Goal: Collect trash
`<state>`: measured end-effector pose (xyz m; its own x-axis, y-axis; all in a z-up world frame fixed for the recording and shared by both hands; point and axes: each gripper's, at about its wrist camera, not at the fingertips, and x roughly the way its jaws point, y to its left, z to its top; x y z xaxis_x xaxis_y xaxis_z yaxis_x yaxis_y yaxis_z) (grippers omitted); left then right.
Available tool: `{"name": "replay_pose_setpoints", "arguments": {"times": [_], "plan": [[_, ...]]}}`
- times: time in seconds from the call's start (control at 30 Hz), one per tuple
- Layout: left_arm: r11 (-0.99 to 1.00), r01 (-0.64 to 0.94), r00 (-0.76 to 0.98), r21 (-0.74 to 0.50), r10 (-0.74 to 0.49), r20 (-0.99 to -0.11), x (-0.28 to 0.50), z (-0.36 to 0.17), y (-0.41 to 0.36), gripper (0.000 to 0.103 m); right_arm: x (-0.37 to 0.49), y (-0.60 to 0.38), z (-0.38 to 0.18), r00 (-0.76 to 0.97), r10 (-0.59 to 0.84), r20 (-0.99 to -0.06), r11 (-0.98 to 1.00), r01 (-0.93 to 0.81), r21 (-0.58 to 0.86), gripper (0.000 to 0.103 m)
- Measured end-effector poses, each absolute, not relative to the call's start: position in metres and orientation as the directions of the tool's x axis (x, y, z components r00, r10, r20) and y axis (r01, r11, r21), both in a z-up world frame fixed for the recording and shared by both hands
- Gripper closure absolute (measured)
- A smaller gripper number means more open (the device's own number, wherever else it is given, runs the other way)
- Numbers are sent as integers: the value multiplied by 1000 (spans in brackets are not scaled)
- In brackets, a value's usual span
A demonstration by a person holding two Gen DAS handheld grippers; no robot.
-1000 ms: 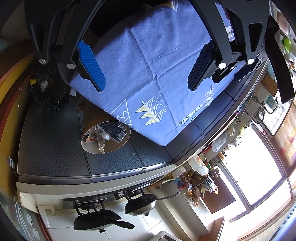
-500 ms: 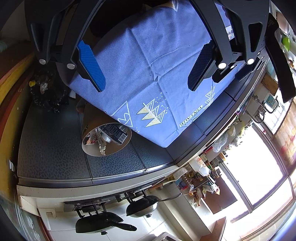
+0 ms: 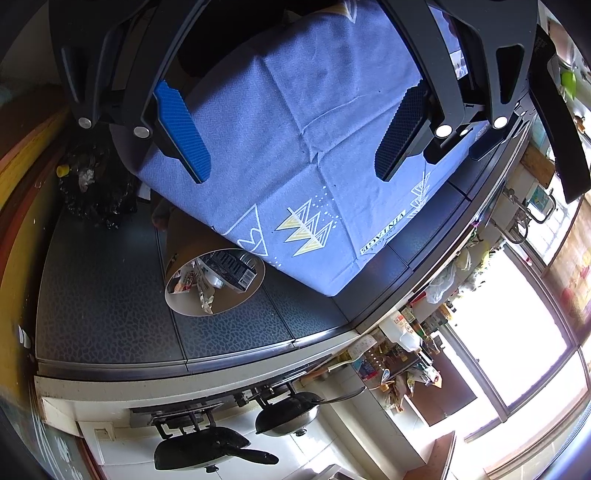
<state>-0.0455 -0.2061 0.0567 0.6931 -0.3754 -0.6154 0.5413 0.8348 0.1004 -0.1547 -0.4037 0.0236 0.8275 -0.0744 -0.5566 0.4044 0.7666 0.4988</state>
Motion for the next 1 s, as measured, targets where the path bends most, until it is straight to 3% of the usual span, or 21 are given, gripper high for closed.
{"name": "replay_pose_setpoints", "arguments": {"times": [1.0], "plan": [[823, 555, 702, 122, -385, -599, -46, 50, -201, 4, -153, -406, 22, 826, -74, -559, 765, 406, 500, 14]]}}
